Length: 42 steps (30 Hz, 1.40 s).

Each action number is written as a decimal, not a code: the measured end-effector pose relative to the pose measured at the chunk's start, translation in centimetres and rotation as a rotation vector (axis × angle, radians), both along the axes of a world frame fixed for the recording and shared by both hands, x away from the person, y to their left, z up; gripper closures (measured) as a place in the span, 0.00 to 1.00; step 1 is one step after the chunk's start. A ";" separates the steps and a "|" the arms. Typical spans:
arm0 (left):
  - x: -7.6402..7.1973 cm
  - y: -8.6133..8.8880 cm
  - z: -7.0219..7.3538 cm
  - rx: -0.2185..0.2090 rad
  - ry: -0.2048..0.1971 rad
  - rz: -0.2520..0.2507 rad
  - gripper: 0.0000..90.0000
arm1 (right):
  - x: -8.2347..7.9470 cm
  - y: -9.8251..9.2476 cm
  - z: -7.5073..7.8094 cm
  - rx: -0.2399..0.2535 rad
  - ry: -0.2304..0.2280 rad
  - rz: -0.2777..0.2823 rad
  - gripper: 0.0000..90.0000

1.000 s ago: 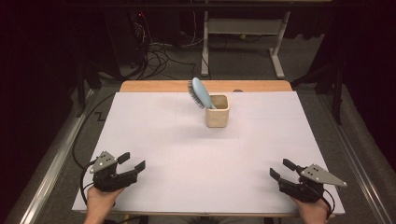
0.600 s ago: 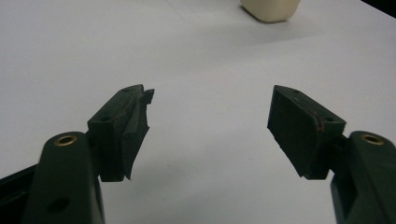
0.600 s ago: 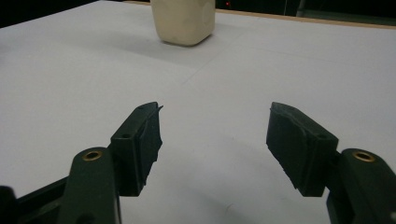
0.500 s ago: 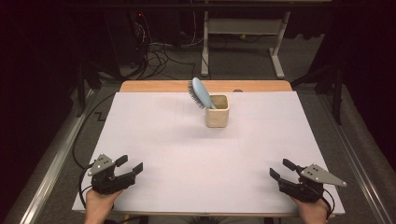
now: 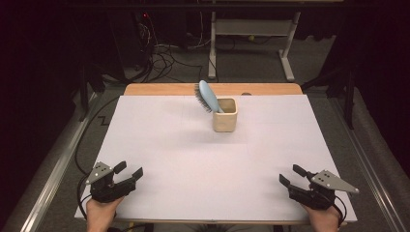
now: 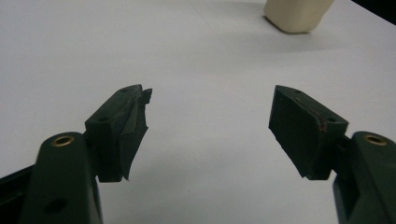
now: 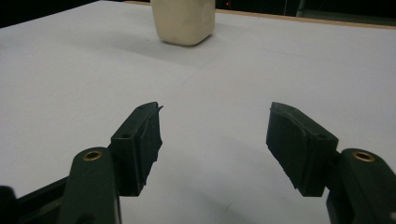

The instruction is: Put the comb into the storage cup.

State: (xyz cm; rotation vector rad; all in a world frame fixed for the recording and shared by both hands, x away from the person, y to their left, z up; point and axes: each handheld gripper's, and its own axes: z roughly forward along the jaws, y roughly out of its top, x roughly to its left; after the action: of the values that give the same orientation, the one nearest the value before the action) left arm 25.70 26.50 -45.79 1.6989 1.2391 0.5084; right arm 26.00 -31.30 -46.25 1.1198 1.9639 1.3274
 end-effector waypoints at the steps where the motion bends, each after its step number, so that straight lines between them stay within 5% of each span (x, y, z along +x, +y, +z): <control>1: 0.0 0.0 -0.1 0.005 0.002 0.004 0.31 | 0.0 0.0 0.0 0.003 0.003 0.001 0.39; 42: -0.7 0.0 -1.2 0.008 0.003 0.019 0.31 | -0.6 -0.7 0.1 0.036 0.013 -0.015 0.37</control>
State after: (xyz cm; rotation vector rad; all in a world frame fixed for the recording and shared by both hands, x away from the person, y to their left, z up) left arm 25.00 26.47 -46.97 1.6965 1.2574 0.5228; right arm 25.36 -32.05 -46.18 1.1600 1.9445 1.3562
